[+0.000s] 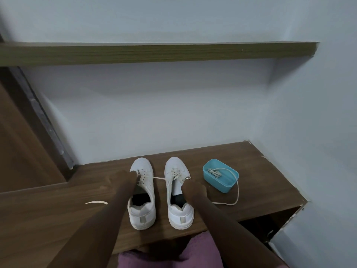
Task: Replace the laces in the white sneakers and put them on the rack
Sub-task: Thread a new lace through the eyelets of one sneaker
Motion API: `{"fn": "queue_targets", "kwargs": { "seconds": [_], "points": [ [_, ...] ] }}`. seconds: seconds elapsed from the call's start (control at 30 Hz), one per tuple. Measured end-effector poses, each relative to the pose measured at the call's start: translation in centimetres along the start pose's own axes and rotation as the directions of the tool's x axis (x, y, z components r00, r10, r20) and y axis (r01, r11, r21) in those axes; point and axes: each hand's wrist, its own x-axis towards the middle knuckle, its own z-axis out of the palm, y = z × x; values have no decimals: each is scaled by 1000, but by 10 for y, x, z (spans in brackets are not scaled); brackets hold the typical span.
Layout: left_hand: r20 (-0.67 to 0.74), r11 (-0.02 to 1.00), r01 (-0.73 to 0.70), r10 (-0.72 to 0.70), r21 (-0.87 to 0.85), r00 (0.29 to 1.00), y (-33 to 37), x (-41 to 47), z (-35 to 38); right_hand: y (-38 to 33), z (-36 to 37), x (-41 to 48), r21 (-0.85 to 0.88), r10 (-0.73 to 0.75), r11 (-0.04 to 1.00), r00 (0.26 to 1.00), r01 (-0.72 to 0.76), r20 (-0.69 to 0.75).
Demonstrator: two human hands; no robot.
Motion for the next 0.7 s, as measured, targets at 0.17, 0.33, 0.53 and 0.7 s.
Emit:
{"fn": "queue_targets", "kwargs": {
  "seconds": [0.17, 0.33, 0.53, 0.7],
  "points": [
    [-60, 966, 155, -145, 207, 988, -20, 4, -7, 0, -2, -2, -18, -8, 1000, 1000, 8, 5],
    [-143, 993, 65, -51, 99, 988, -14, 9, 3, -1, -5, -3, -7, -4, 1000, 1000, 4, 12],
    [1, 936, -313, 317, 159, 948, 40, -15, 20, 2, -9, -7, -91, -70, 994, 994, 63, -87],
    [263, 873, -451, 399, 186, 879, 71, -35, 30, 4, -11, -8, -135, -97, 987, 992, 86, -82]
  ]
}}
